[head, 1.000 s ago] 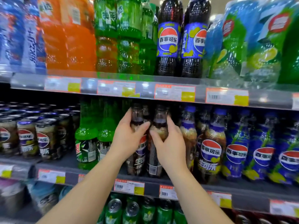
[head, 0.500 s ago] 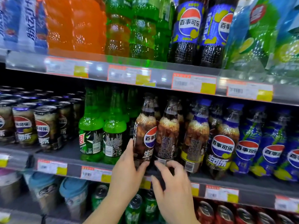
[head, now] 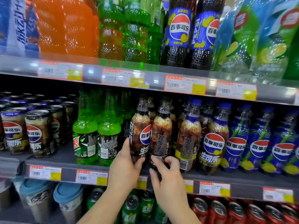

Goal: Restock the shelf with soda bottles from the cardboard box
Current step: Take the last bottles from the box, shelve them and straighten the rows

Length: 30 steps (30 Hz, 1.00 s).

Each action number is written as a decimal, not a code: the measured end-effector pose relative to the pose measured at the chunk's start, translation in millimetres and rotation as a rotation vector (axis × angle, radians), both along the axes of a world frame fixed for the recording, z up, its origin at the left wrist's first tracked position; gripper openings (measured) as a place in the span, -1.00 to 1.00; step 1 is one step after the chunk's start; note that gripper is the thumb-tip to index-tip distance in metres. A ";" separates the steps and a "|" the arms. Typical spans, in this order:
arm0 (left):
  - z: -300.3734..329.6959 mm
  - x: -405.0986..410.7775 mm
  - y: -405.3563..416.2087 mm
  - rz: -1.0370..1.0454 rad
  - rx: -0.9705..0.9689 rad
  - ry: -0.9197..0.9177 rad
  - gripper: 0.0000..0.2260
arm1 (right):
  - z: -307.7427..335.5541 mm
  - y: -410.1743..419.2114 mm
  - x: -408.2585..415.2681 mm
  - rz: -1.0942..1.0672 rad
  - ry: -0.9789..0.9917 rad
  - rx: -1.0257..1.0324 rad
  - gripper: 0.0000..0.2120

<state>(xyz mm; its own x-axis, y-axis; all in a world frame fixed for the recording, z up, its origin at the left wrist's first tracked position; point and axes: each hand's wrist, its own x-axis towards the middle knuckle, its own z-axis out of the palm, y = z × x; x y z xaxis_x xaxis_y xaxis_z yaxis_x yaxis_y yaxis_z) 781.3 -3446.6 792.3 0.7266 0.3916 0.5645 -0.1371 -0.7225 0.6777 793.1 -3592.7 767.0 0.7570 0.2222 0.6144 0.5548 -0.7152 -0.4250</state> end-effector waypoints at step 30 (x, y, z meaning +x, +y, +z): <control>11.1 10.3 17.4 -0.259 -0.155 0.184 -0.36 | -3.5 -1.1 2.8 -0.087 -0.205 -0.117 -0.48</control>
<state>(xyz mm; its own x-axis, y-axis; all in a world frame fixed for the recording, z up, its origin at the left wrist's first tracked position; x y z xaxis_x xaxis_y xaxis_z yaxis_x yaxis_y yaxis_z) 791.6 -3429.2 803.3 0.8971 0.2523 0.3627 -0.1671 -0.5662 0.8071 795.9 -3593.8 763.6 0.6384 0.2407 0.7311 0.5552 -0.8018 -0.2209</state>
